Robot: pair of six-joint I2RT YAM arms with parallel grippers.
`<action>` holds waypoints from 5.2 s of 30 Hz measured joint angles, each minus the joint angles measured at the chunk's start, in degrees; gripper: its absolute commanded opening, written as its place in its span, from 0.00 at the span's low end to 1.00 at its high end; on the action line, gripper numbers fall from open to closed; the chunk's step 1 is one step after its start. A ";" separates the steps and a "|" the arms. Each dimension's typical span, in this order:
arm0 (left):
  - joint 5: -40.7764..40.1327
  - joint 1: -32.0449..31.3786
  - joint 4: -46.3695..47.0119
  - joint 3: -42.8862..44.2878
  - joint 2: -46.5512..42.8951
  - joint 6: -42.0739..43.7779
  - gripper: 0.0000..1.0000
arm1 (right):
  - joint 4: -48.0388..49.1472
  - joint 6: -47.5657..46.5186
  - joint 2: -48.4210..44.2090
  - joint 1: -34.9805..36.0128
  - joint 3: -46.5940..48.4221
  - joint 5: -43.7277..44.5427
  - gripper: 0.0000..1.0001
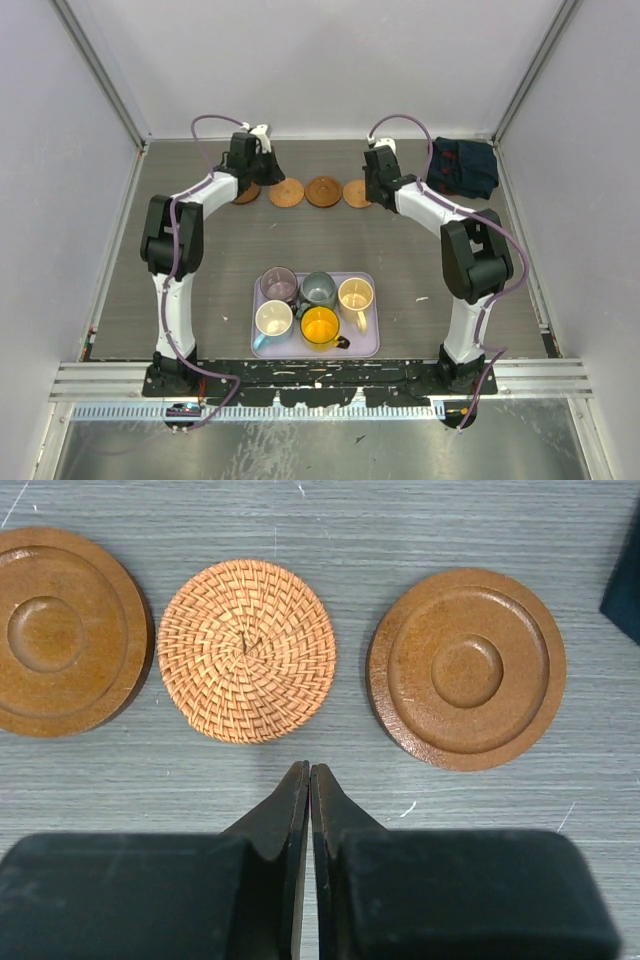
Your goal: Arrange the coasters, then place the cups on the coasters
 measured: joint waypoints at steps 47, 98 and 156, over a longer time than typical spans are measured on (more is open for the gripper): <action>-2.84 -1.79 -11.34 5.38 5.88 3.72 0.00 | 2.86 2.16 -3.76 0.13 -5.75 1.25 0.12; -12.96 0.87 -2.91 -30.84 -30.97 -0.59 0.17 | 3.19 0.74 14.62 -1.64 8.96 -10.45 0.12; -13.33 1.20 -3.30 -35.56 -41.66 -0.66 0.38 | 11.26 9.14 -18.10 -15.52 -12.79 -14.12 0.70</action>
